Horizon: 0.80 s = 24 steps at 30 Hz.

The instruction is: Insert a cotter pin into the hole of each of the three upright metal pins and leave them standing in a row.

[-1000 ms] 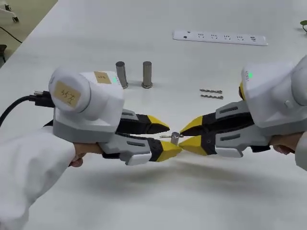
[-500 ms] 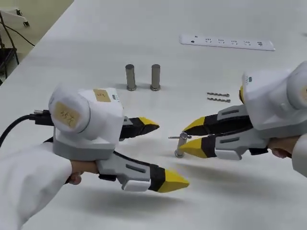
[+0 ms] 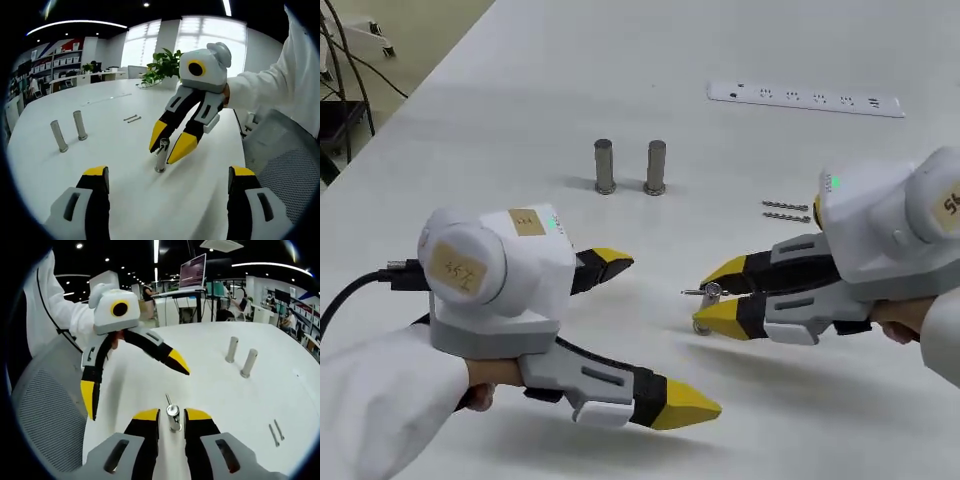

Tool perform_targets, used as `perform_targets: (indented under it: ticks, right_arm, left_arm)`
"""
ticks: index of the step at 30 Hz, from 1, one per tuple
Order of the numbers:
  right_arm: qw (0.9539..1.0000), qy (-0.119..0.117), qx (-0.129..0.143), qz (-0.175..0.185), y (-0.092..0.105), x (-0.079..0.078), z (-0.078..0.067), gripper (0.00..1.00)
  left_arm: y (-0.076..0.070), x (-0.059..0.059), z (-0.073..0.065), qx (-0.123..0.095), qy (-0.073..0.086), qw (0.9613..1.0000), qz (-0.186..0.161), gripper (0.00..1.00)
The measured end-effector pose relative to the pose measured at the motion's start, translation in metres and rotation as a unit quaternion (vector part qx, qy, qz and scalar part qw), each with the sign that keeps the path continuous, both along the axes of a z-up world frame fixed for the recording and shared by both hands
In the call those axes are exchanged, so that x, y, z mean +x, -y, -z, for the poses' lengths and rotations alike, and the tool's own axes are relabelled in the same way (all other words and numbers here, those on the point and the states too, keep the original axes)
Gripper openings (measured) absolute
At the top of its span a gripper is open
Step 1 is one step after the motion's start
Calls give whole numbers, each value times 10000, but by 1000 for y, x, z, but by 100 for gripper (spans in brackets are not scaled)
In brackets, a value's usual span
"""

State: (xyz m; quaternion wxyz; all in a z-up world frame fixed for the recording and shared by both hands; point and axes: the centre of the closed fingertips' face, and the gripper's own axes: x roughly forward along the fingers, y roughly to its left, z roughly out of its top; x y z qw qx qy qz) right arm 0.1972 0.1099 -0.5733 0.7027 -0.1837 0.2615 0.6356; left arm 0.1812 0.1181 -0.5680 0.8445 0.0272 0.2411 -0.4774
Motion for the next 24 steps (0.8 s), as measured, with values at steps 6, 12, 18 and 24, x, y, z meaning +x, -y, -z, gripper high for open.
perform_targets:
  ticks: [6, 12, 18, 24]
  right_arm:
    - [10000, -45, -35, -20, -1, -2, 3, 8]
    - [9999, -38, -5, -129, -3, -4, 3, 5]
    - [9999, -151, 13, -61, -2, -3, 2, 4]
    - [9999, 5, 72, 87, 1, 7, -5, 4]
  left_arm:
    - [1, -2, -4, 2, 61, 10000, 12, 99]
    - [0, -1, -12, -99, 116, 9999, -79, 98]
    - [-3, -1, -13, -142, 64, 9998, -145, 96]
    - [-6, 3, -12, -121, 54, 9996, -248, 97]
